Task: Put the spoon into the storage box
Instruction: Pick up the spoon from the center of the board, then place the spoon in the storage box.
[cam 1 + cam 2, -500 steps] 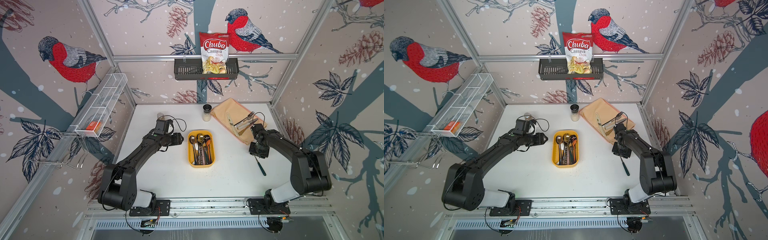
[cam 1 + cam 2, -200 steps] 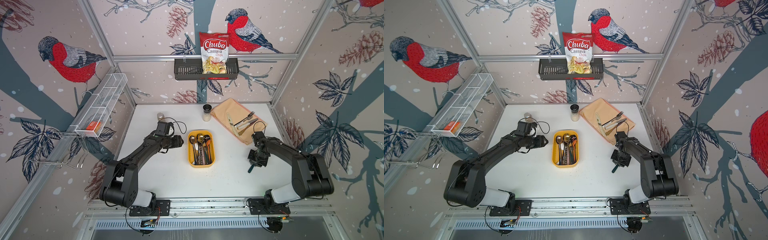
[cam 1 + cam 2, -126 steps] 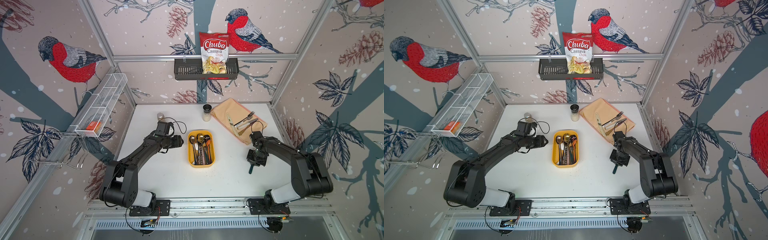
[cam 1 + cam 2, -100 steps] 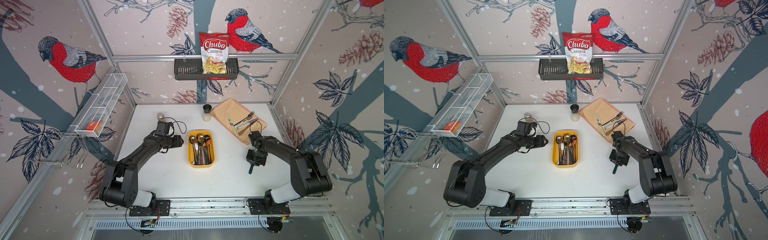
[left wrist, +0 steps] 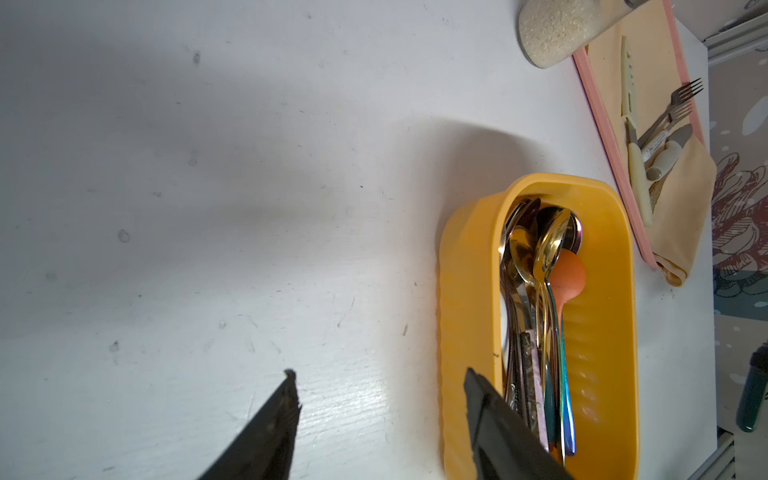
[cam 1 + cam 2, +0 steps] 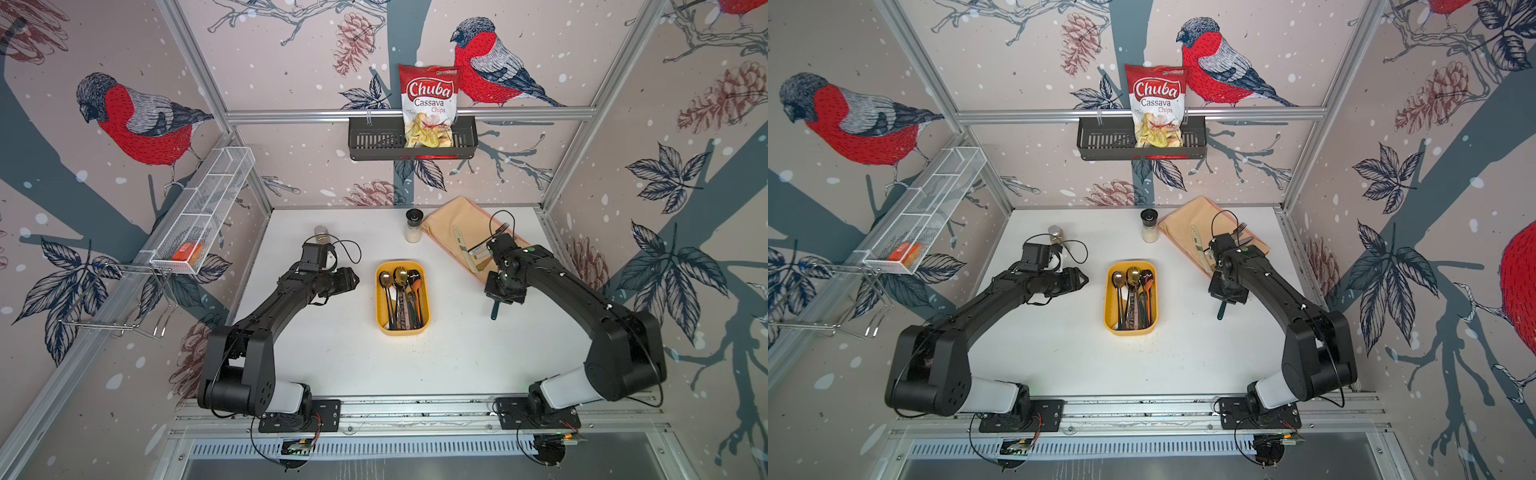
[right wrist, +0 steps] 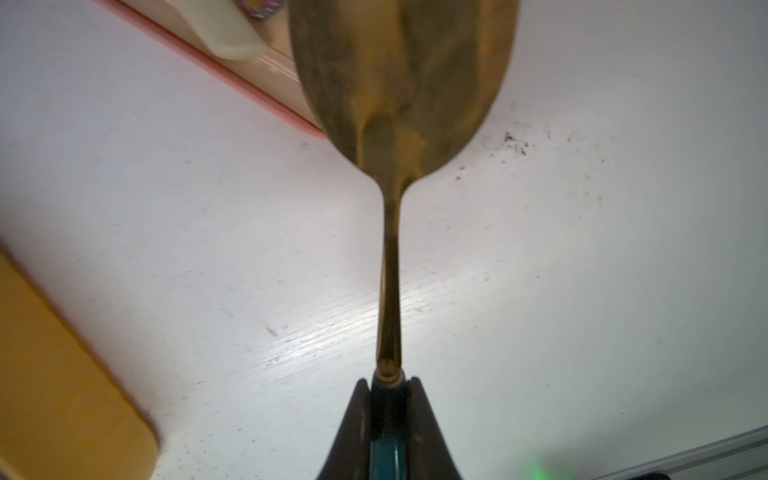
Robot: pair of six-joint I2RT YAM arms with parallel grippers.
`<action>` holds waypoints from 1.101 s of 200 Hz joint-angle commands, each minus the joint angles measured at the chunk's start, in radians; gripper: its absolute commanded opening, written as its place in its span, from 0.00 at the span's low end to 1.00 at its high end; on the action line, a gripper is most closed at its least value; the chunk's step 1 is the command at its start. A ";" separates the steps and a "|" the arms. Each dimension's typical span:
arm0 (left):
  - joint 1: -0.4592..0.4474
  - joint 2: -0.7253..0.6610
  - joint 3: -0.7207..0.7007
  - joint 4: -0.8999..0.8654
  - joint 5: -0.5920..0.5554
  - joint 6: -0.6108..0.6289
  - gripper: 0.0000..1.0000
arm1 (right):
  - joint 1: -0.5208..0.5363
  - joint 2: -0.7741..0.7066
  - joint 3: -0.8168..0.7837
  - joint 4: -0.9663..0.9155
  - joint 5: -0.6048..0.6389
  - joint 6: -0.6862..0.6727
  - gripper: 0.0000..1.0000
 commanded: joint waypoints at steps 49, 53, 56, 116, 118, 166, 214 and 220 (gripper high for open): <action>0.076 -0.054 -0.055 -0.003 0.013 -0.001 0.65 | 0.333 0.350 0.487 -0.090 0.031 -0.027 0.06; 0.082 -0.059 -0.059 -0.005 0.012 0.001 0.65 | 0.350 0.373 0.510 -0.092 0.028 -0.030 0.06; 0.087 -0.063 -0.061 -0.007 0.012 0.002 0.65 | 0.360 0.390 0.530 -0.093 0.025 -0.033 0.06; 0.137 -0.114 -0.109 -0.022 0.011 0.011 0.66 | 0.472 0.584 0.710 -0.074 -0.053 -0.039 0.06; 0.138 -0.115 -0.109 -0.023 0.010 0.010 0.66 | 0.474 0.588 0.711 -0.072 -0.055 -0.038 0.06; 0.138 -0.115 -0.107 -0.026 0.009 0.016 0.66 | 0.501 0.628 0.631 -0.007 -0.095 -0.028 0.06; 0.137 -0.116 -0.101 -0.025 0.009 0.021 0.66 | 0.518 0.629 0.553 0.031 -0.100 -0.022 0.09; 0.137 -0.118 -0.102 -0.025 0.007 0.021 0.66 | 0.520 0.628 0.550 0.032 -0.096 -0.023 0.11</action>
